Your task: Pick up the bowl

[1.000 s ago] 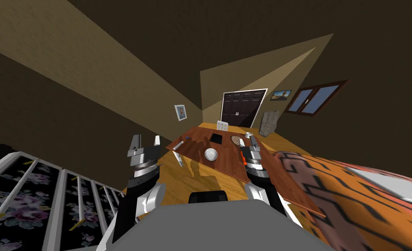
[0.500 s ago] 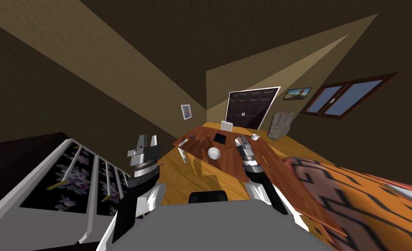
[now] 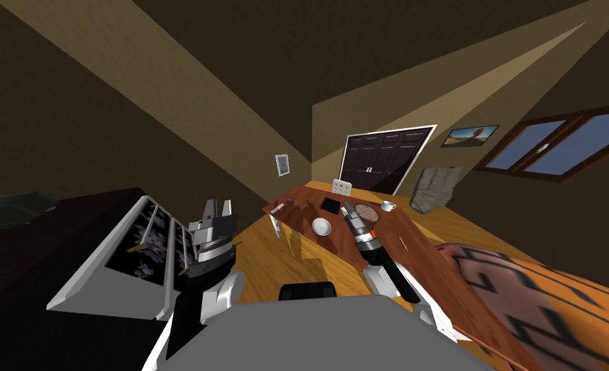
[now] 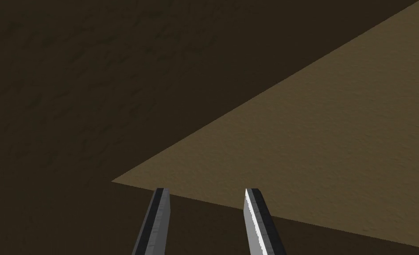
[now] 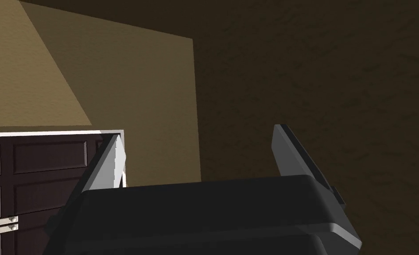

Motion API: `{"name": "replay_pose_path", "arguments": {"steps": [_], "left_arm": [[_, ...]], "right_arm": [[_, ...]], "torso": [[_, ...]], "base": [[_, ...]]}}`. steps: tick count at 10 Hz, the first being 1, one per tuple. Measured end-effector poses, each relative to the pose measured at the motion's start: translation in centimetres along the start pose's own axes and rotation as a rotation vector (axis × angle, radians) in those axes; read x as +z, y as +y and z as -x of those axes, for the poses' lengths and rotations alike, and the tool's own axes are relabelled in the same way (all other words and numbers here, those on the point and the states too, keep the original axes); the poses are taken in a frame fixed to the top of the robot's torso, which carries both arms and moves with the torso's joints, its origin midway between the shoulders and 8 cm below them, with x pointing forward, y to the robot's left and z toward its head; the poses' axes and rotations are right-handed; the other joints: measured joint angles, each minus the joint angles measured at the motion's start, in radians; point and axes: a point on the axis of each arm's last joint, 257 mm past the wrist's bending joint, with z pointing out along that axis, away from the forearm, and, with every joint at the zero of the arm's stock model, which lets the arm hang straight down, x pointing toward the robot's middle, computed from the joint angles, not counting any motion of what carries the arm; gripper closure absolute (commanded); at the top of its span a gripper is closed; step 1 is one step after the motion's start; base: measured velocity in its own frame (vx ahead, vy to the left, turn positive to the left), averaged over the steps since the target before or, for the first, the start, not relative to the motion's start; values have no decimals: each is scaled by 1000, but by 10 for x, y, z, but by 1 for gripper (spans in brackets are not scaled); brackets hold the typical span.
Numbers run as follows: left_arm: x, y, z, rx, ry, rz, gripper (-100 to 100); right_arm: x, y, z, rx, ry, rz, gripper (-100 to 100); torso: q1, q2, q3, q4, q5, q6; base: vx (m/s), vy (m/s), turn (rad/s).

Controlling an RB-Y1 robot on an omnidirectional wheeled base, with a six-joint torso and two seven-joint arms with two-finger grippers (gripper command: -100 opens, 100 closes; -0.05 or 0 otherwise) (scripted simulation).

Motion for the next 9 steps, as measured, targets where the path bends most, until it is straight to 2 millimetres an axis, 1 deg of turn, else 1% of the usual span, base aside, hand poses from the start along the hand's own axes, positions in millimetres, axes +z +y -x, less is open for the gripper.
{"name": "replay_pose_path", "arguments": {"steps": [2, 5, 9], "left_arm": [[0, 0, 0, 0, 0, 0, 0], [0, 0, 0, 0, 0, 0, 0], [0, 0, 0, 0, 0, 0, 0]], "right_arm": [[3, -8, -9, -43, 49, -30, -100], [5, -29, -27, -131, 144, -86, -100], [2, -52, -45, -227, 245, -149, -100]], "torso": [[0, -1, 0, 0, 0, 0], [1, -1, 0, 0, 0, 0], [0, -1, -1, 0, 0, 0]], "base": [[-2, 22, 193], [-3, 19, 97], [5, 19, 107]]}}
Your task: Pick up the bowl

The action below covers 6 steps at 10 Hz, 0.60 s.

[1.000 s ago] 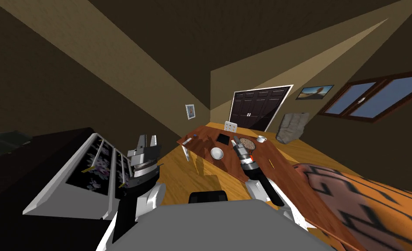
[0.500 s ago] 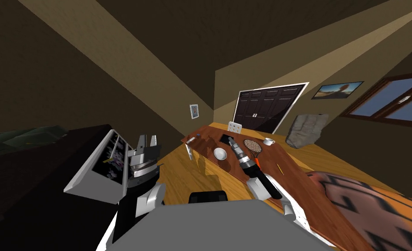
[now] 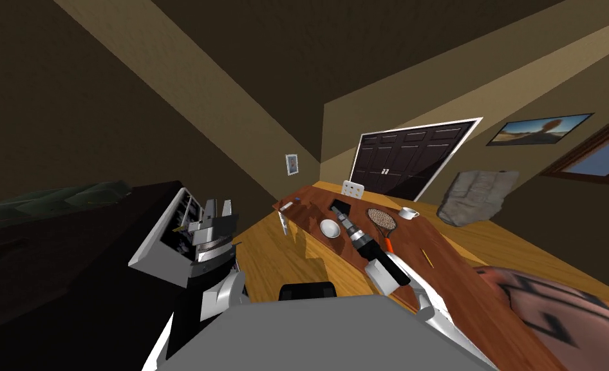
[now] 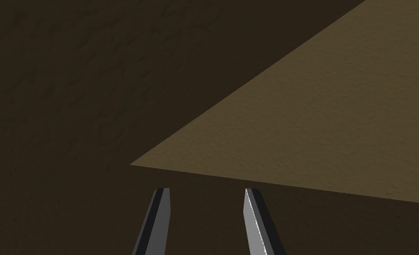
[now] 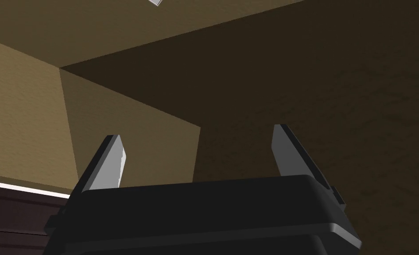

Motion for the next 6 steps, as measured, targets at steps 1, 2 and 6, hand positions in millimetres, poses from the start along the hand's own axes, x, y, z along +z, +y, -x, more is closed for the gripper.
{"name": "replay_pose_path", "arguments": {"steps": [1, 2, 6], "left_arm": [[0, 0, 0, 0, 0, 0, 0], [0, 0, 0, 0, 0, 0, 0], [0, 0, 0, 0, 0, 0, 0]], "right_arm": [[1, -3, -4, -19, 19, -14, -100], [1, -10, -10, -50, 52, -34, -100], [0, -34, -35, -151, 157, -102, -100]], "torso": [[0, 0, 0, 0, 0, 1], [0, 0, 0, 0, 0, 0], [0, 0, 0, 0, 0, 0]], "base": [[14, 24, 148], [13, 18, 85], [10, 22, 112]]}}
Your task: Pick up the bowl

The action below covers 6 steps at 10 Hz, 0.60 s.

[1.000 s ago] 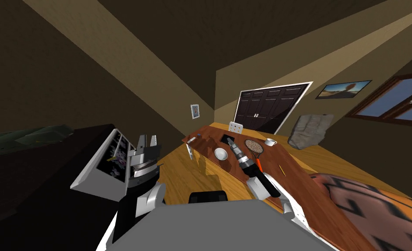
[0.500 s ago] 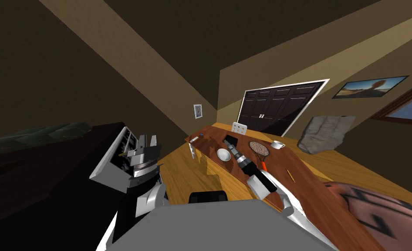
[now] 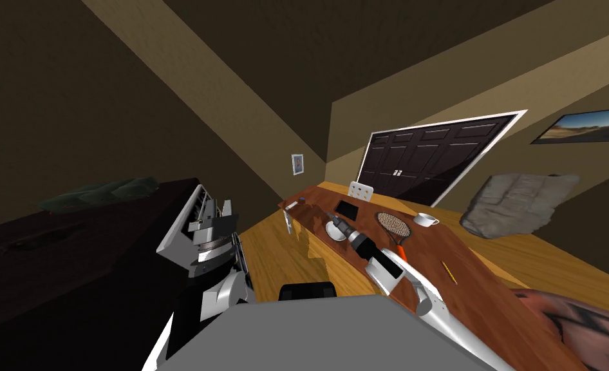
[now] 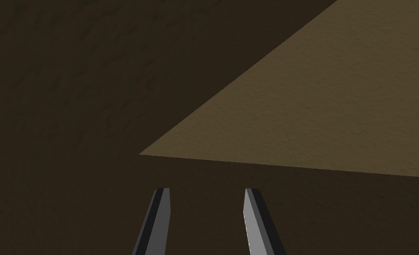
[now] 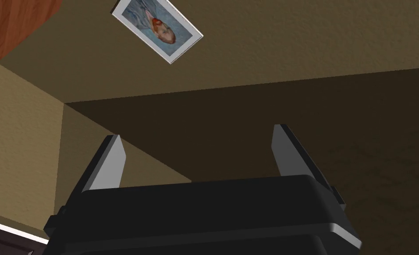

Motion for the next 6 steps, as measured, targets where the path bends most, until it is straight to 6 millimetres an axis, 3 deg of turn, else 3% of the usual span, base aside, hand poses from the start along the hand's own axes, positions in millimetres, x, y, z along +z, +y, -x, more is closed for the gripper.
{"name": "replay_pose_path", "arguments": {"steps": [6], "left_arm": [[0, 0, 0, 0, 0, 0, 0]], "right_arm": [[-2, -38, -36, -162, 167, -103, -100]], "torso": [[0, 0, 0, 0, 0, 0]], "base": [[15, 24, 112]]}}
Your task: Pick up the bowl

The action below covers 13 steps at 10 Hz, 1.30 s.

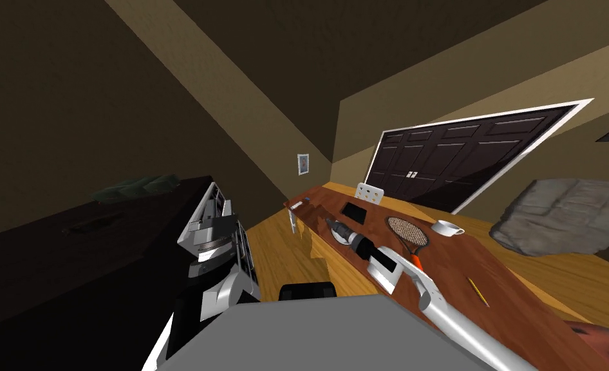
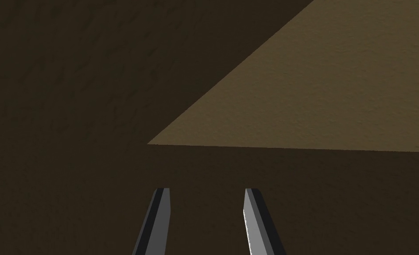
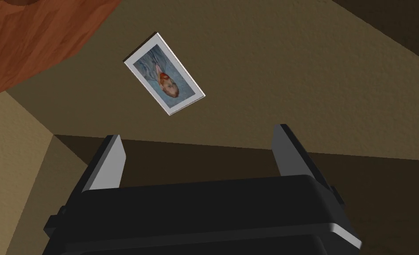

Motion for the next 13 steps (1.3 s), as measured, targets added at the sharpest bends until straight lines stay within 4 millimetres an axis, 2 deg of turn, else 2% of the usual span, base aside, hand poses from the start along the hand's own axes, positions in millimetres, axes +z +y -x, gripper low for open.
{"name": "replay_pose_path", "arguments": {"steps": [3, 5, 6, 7, 10, 13], "left_arm": [[0, 0, 0, 0, 0, 0, 0], [0, 0, 0, 0, 0, 0, 0], [0, 0, 0, 0, 0, 0, 0], [0, 0, 0, 0, 0, 0, 0], [0, 0, 0, 0, 0, 0, 0], [0, 0, 0, 0, 0, 0, 0]], "right_arm": [[-3, -15, -17, -77, 79, -48, -100], [-7, -30, -38, -158, 163, -93, -100], [-9, -40, -42, -189, 193, -114, -100], [-15, -55, -51, -229, 234, -141, -100], [-23, -74, -65, -311, 313, -186, -100], [-42, -104, -79, -422, 422, -246, -100]], "torso": [[0, 0, 0, 0, 0, 1], [0, -1, 0, 0, 0, 0], [0, 0, 0, 0, 0, 1], [0, 0, 0, 0, 0, 0], [-1, 0, 0, 0, 0, 1], [0, -1, 0, 0, 0, 1]], "base": [[20, 23, 113], [28, 28, 162], [27, 28, 121], [21, 15, 61], [23, 19, 100], [36, 23, 114]]}}
